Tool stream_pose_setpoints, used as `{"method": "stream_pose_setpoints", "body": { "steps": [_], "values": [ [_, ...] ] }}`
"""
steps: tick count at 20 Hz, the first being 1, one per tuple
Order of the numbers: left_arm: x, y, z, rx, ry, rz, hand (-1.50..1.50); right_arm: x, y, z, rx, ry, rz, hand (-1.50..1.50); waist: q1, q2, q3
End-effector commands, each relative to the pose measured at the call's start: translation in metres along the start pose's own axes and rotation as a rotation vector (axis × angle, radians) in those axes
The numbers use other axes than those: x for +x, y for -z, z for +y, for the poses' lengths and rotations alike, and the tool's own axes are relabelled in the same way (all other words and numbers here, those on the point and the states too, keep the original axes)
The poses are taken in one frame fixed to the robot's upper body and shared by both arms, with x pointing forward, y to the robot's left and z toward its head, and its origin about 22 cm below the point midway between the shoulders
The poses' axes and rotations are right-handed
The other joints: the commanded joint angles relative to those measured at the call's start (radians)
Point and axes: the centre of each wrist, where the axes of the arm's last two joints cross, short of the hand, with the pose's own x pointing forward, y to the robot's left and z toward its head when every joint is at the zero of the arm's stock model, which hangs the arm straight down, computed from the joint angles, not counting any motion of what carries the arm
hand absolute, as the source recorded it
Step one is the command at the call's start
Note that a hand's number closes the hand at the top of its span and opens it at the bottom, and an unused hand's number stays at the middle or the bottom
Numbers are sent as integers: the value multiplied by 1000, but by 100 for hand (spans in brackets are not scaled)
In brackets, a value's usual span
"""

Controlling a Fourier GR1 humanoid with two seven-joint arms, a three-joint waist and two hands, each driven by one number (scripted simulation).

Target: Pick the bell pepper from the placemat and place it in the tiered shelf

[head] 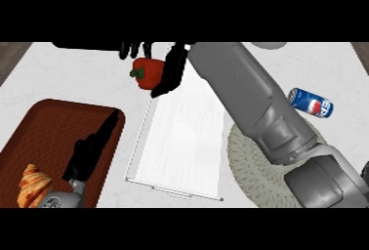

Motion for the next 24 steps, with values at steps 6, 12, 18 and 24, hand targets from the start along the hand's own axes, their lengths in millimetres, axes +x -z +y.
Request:
{"method": "stream_pose_setpoints", "body": {
  "steps": [6,12,18,24],
  "values": [
    [-10,3,0,4,0,23,0,-4,0,-8,-84,437,-72,-150,-6,-4,-1],
    [-20,-9,12,1,-10,33,0,6,-28,-49,-456,540,-121,-150,-21,7,-1],
    [-1,0,-15,-3,-19,4,0,-10,-101,-102,-719,553,0,-150,-6,22,-1],
    [8,1,5,-20,-5,-12,0,-41,-181,-126,-738,492,50,-150,18,33,2]
  ]
}}
